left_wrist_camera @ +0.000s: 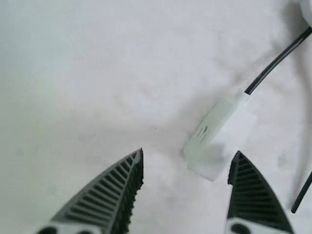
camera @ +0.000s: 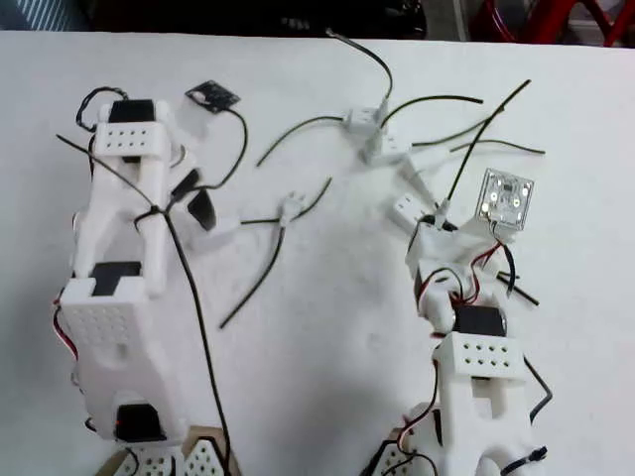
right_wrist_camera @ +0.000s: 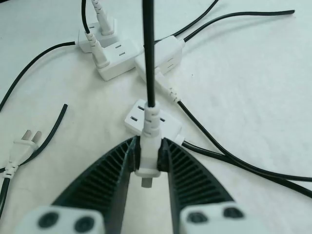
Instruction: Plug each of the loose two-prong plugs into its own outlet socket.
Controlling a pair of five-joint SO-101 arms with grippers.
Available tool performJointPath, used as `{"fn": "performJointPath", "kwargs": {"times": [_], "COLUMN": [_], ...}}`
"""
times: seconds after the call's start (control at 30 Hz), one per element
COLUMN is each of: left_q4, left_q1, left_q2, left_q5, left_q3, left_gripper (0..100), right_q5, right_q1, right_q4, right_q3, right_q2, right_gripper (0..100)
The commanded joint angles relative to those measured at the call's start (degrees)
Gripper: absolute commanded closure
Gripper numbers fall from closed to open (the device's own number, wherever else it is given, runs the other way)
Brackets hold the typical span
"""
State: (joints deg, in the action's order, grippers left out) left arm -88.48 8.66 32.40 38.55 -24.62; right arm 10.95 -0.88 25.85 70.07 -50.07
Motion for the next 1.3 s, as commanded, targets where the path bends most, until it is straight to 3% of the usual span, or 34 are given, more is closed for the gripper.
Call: {"fn": "performJointPath", "kwargs": {"times": [0.0,0.17,0.53,0.67,0.97,1.27], "left_q4": [0.0,-1.32,14.24,8.53,-14.07,-13.98], "left_q1": [0.57,1.1,4.44,5.41,3.91,1.89], "left_q2": [-1.27,-0.92,8.13,8.13,8.22,5.05], "left_q5": [2.9,2.9,2.81,2.81,2.81,2.9], "left_q3": [0.09,-2.2,0.53,-6.95,-28.66,-20.48], "left_gripper": [72,72,72,72,72,72], "right_q5": [0.0,0.0,0.0,0.0,0.0,0.0], "right_q1": [-0.13,-0.04,-0.13,-0.04,-0.04,0.04], "right_q4": [-1.19,-1.19,-1.19,-1.19,-1.19,-1.19], "right_q3": [-0.35,-0.35,-0.35,-0.35,-0.35,-0.35], "right_q2": [-0.92,-0.92,-0.92,-0.92,-0.92,-0.92], "right_gripper": [98.0,98.0,98.0,98.0,98.0,97.9]}}
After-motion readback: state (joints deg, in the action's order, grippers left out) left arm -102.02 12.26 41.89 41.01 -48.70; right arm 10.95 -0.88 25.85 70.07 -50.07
